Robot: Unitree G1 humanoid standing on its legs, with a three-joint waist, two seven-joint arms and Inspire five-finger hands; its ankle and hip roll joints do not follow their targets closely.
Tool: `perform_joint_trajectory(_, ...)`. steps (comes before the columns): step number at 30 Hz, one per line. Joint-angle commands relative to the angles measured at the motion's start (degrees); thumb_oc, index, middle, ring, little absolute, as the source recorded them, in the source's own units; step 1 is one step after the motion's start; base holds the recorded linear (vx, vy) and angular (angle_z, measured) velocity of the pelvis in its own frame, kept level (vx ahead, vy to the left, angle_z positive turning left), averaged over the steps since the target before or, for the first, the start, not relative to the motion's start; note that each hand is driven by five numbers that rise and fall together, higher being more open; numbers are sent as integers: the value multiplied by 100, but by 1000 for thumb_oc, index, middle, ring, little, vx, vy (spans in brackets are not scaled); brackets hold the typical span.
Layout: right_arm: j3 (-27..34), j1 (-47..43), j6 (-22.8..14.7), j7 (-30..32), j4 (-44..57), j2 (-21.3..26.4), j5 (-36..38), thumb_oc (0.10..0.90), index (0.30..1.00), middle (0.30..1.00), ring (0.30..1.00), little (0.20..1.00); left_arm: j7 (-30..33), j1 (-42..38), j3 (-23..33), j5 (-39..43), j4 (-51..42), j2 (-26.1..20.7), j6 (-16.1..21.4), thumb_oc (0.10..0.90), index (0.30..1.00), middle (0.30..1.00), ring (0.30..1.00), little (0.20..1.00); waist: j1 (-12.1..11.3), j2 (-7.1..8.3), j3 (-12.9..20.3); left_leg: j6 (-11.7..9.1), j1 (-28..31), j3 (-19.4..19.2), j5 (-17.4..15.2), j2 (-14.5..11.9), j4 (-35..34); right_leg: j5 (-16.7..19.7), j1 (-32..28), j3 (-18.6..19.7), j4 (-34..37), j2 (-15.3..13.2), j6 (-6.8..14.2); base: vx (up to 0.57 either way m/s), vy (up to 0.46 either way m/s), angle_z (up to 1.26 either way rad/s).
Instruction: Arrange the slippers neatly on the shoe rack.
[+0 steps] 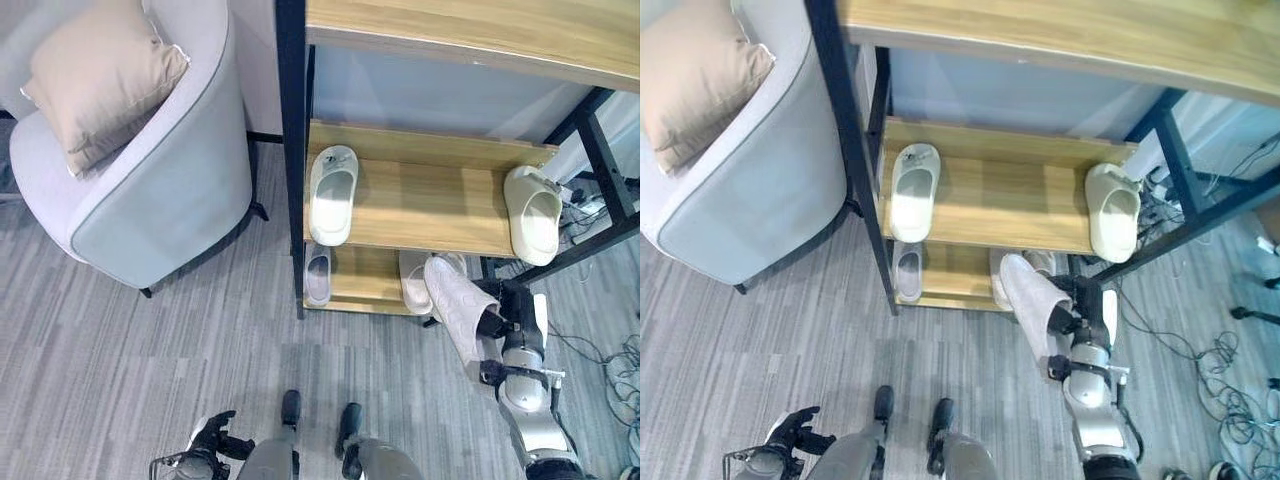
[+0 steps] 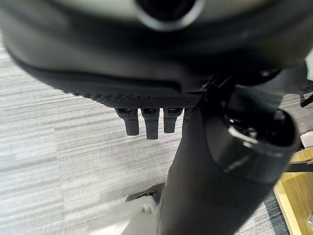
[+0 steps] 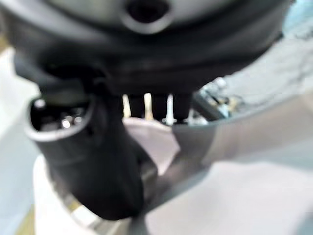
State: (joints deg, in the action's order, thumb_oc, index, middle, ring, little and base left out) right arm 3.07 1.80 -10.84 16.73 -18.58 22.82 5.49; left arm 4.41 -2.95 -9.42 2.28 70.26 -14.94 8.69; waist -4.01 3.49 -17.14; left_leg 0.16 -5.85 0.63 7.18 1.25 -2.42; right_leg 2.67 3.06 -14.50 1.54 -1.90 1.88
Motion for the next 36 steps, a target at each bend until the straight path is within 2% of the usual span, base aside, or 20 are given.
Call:
perform_joint_trajectory(1, 535, -128, -799, 54, 905, 448, 297, 400, 300, 300, 300, 300, -13, 17, -129, 148, 47, 173, 204, 800, 900, 900, 900, 900, 49, 166, 311, -186, -481, -386, -1225, 61, 1448, -450, 223, -133, -379, -119, 229, -128, -36, 31)
perform_joint_trajectory(3, 538, -185, -839, 98, 797, 456, 473, 400, 300, 300, 300, 300, 50, -43, -188, 214, 15, 236, 236, 800, 900, 900, 900, 900, 93, 69, 195, -244, -822, -510, -1220, -292, 1798, -541, 275, -150, -434, -124, 150, -103, 13, 33)
perform_joint_trajectory(4, 541, -182, -856, 97, 747, 424, 590, 400, 300, 300, 300, 300, 81, -81, -231, 187, 42, 279, 239, 800, 900, 900, 900, 900, 151, 26, 152, -239, -875, -566, -1139, -518, 1670, -596, 309, -159, -476, -130, 136, -37, 25, 7)
perform_joint_trajectory(5, 541, -182, -859, 94, 743, 434, 597, 400, 300, 300, 300, 300, 84, -83, -231, 185, 47, 287, 242, 800, 900, 900, 900, 900, 132, 12, 135, -251, -845, -578, -1172, -538, 1681, -621, 294, -142, -498, -114, 131, 4, 124, -6)
perform_joint_trajectory(6, 524, -97, -834, 155, 594, 348, 650, 400, 300, 300, 300, 300, 98, -239, -375, 3, 135, 285, 211, 800, 900, 900, 900, 900, 253, -52, 23, -291, -917, -670, -711, -905, 1070, -710, 369, -212, -635, -124, 104, 38, 126, -1)
perform_joint_trajectory(9, 517, 49, -813, 79, 581, 258, 762, 400, 300, 300, 300, 300, 119, -275, -355, -1, 142, 256, 216, 800, 900, 900, 900, 900, 309, -42, 29, -288, -1006, -805, -654, -904, 1035, -777, 407, -240, -696, -163, 74, 58, 117, 29)
perform_joint_trajectory(12, 473, 39, -851, 49, 480, 161, 934, 400, 300, 300, 300, 300, 219, -287, -356, 34, 187, 298, 211, 800, 900, 900, 900, 900, 353, -120, 37, -281, -933, -736, -677, -803, 917, -801, 480, -146, -923, -247, 124, 92, 228, 0)
perform_joint_trajectory(13, 347, 53, -827, -57, 399, 22, 1134, 400, 300, 300, 300, 300, 254, -307, -367, 94, 170, 273, 220, 800, 900, 900, 900, 900, 379, -139, 61, -231, -902, -625, -724, -644, 890, -791, 504, -3, -1013, -350, 167, 127, 268, -23)
perform_joint_trajectory(16, 265, 89, -819, -155, 312, -53, 1203, 400, 300, 300, 300, 300, 262, -292, -334, 126, 158, 233, 227, 800, 900, 900, 900, 900, 357, -116, 103, -146, -816, -687, -797, -523, 855, -743, 521, 103, -1080, -451, 263, 114, 232, -19)
perform_joint_trajectory(18, 151, -11, -759, -207, 210, -196, 1269, 400, 300, 300, 300, 300, 331, -333, -289, 134, 53, 138, 275, 800, 900, 900, 900, 900, 345, -113, 71, 25, -641, -869, -862, -401, 745, -468, 829, 184, -1655, -704, 533, 78, 241, -24)
perform_joint_trajectory(20, 58, -33, -797, -331, 199, -342, 1548, 400, 300, 300, 300, 300, 348, -382, -286, 82, 67, 71, 280, 800, 900, 900, 900, 900, 346, -138, 36, 58, -468, -962, -894, -391, 630, -384, 977, 273, -1879, -769, 612, 66, 140, -37)
perform_joint_trajectory(21, 28, -29, -795, -369, 200, -373, 1659, 400, 300, 300, 300, 300, 357, -403, -255, 94, 78, 39, 271, 800, 900, 900, 900, 900, 367, -138, 17, 65, -381, -971, -903, -375, 574, -325, 1045, 319, -1818, -763, 598, 130, 51, -39)
perform_joint_trajectory(22, -38, -7, -797, -434, 233, -371, 1763, 400, 300, 300, 300, 300, 354, -394, -200, 122, 125, 2, 263, 800, 900, 900, 900, 900, 419, -110, 31, 60, -240, -989, -924, -322, 403, -205, 1053, 356, -1351, -750, 571, 102, 6, -23)
perform_joint_trajectory(23, -39, -6, -797, -434, 233, -370, 1764, 400, 300, 300, 300, 300, 354, -393, -199, 122, 127, 2, 264, 800, 900, 900, 900, 900, 417, -115, 28, 58, -225, -991, -921, -328, 390, -194, 1035, 354, -1327, -741, 569, 127, -51, -21)
perform_joint_trajectory(27, -78, 68, -772, -502, 281, -316, 1702, 400, 300, 300, 300, 300, 330, -386, -158, -72, 282, -59, 239, 800, 900, 900, 900, 900, 532, -111, 50, -30, 13, -947, -1000, -391, 260, 148, 1270, 401, -491, -854, 686, 170, -129, -11)
perform_joint_trajectory(29, -29, 300, -732, -613, 388, -258, 1615, 400, 300, 300, 300, 300, 327, -312, -145, -172, 301, -54, 261, 800, 900, 900, 900, 900, 590, -36, 122, -57, 63, -873, -1094, -346, 348, 190, 1094, 517, -293, -835, 700, 227, -221, 13)
perform_joint_trajectory(33, 2, 453, -757, -674, 210, -155, 1631, 400, 300, 300, 300, 300, 335, -286, -160, -117, 262, 14, 278, 800, 900, 900, 900, 900, 600, -9, 212, -174, 92, -772, -1054, -463, 366, 168, 955, 511, -338, -701, 621, 140, -217, 57)
perform_joint_trajectory(36, -22, 497, -795, -786, 16, -91, 1831, 400, 300, 300, 300, 300, 332, -253, -295, -37, 81, 92, 331, 800, 900, 900, 900, 900, 595, -36, 303, -371, 86, -674, -1032, -766, 465, -39, 804, 273, -327, -494, 477, 135, -320, 5)
